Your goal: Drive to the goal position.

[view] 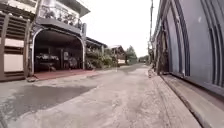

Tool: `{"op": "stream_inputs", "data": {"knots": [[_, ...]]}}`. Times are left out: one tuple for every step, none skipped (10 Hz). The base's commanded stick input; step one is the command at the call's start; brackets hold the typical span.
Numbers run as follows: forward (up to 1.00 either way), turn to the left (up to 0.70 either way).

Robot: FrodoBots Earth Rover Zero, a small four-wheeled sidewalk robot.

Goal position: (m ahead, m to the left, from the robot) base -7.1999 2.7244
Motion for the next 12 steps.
{"op": "stream_inputs", "data": {"knots": [[0.5,0.0],[0.5,0.0],[0.5,0.0],[0.5,0.0],[0.5,0.0],[0.5,0.0],[0.5,0.0],[0.5,0.0],[0.5,0.0],[0.5,0.0],[0.5,0.0],[0.5,0.0]]}}
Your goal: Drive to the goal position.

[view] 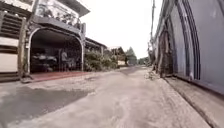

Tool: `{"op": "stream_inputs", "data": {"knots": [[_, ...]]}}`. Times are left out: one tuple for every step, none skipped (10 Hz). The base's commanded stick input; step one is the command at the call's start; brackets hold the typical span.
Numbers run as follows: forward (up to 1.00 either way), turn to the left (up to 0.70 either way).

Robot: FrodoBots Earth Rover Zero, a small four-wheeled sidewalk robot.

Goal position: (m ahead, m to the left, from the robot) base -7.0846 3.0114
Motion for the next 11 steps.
{"op": "stream_inputs", "data": {"knots": [[0.5,0.0],[0.5,-0.35],[0.5,-0.5],[0.5,-0.5],[0.5,-0.41],[0.5,-0.1],[0.5,-0.05],[0.5,-0.01],[0.5,0.0],[0.5,0.0],[0.5,0.0]]}}
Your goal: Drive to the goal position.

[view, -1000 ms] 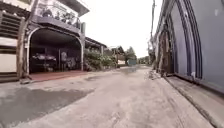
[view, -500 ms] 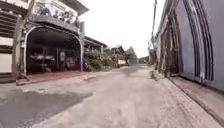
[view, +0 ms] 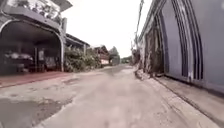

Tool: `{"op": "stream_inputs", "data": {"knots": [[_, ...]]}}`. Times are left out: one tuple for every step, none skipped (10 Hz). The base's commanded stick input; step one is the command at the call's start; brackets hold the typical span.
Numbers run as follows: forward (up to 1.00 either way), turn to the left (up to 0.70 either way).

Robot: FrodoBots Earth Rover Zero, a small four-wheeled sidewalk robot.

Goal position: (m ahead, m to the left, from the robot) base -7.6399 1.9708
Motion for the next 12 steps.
{"op": "stream_inputs", "data": {"knots": [[0.5,0.0],[0.5,0.0],[0.5,0.0],[0.5,0.0],[0.5,0.0],[0.5,0.0],[0.5,0.0],[0.5,0.0],[0.5,0.0],[0.5,0.0],[0.5,0.0],[0.5,0.0]]}}
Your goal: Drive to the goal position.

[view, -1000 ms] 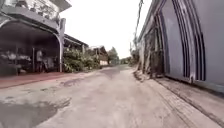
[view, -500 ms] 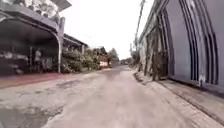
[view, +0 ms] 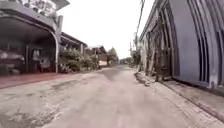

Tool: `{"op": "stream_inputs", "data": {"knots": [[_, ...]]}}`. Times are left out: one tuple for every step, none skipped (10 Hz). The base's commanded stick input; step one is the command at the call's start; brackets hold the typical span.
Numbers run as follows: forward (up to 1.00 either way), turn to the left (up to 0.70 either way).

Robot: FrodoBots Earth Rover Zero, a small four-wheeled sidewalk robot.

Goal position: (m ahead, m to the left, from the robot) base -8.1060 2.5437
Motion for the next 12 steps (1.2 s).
{"op": "stream_inputs", "data": {"knots": [[0.5,0.0],[0.5,0.0],[0.5,0.0],[0.5,0.0],[0.5,0.0],[0.5,0.0],[0.5,0.0],[0.5,0.0],[0.5,0.0],[0.5,0.0],[0.5,0.0],[0.5,0.0]]}}
